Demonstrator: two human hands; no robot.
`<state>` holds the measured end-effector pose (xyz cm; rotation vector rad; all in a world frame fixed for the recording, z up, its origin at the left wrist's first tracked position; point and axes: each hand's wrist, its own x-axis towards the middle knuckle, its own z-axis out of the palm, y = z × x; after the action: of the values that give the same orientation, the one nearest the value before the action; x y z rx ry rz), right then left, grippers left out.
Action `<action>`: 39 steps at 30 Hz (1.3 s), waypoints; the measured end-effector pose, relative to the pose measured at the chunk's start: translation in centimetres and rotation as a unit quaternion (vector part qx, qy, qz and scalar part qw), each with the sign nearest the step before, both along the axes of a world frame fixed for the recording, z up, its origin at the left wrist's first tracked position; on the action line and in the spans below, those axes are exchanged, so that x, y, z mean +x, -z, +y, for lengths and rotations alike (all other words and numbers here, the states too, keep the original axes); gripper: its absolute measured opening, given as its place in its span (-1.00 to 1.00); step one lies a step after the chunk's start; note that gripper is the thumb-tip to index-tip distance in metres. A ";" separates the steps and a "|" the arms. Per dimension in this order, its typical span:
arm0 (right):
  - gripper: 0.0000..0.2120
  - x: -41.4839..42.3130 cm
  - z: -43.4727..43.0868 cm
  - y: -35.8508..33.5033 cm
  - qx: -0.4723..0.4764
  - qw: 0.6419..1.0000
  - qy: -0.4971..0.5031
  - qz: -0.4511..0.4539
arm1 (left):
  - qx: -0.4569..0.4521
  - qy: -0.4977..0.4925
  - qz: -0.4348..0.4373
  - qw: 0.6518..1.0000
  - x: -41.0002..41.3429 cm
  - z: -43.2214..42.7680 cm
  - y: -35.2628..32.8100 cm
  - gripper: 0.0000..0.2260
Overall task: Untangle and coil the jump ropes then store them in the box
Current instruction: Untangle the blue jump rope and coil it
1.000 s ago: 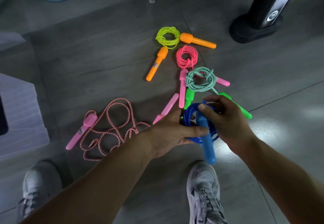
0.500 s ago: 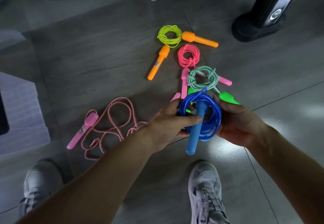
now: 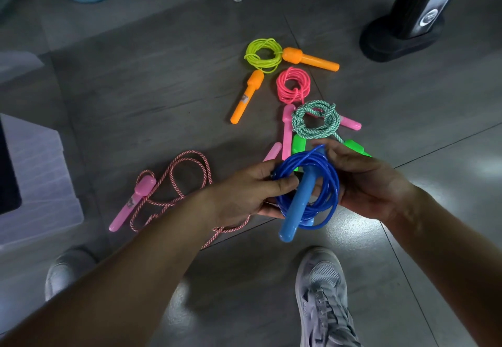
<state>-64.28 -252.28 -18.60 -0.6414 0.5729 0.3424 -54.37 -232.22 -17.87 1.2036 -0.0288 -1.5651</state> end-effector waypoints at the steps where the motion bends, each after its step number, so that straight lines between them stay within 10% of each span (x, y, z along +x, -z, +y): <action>1: -0.70 -0.1 -0.1 0.0 -0.008 1.000 0.004 0.003 | -0.001 0.007 -0.005 1.000 0.1 0.0 0.0 -0.80; 16: -0.76 1.3 0.8 -0.9 -0.100 0.993 0.053 0.042 | -0.025 -0.013 0.109 0.994 -0.3 -1.2 -0.5 -0.66; 39: -0.74 1.3 1.3 -2.2 -0.342 0.934 0.091 -0.046 | 0.027 0.140 -0.001 0.990 1.6 -0.5 -1.2 -0.71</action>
<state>-62.95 -250.95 -16.37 -1.2585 0.6579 -0.0783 -52.75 -232.69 -16.69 1.2849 -0.1643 -1.8176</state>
